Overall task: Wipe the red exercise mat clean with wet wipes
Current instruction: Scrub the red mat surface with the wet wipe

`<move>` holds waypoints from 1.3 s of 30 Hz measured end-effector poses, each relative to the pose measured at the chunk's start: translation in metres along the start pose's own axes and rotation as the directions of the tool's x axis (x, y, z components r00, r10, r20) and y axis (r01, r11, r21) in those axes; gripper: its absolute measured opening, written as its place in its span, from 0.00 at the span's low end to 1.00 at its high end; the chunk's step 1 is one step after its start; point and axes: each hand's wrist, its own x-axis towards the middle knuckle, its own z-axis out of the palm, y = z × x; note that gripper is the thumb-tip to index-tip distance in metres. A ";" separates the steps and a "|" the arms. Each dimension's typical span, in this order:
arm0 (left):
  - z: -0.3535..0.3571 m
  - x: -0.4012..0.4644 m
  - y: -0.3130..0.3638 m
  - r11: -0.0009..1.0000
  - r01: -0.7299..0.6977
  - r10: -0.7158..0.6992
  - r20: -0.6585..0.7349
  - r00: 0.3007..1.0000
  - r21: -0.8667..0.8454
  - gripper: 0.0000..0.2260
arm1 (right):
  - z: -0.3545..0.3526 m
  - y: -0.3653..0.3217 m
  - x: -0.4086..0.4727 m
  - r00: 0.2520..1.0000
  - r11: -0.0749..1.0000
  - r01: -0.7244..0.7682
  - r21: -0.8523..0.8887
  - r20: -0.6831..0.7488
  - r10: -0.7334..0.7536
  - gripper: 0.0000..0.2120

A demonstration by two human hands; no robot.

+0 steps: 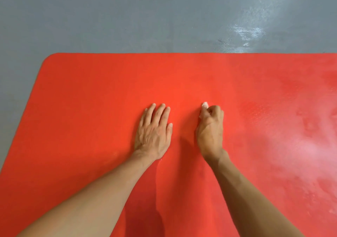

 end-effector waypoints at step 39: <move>-0.022 0.027 0.005 0.998 0.031 -0.034 0.044 0.998 0.053 0.23 | -0.010 0.059 0.074 0.970 0.971 0.233 -0.057 0.087 -0.228 0.14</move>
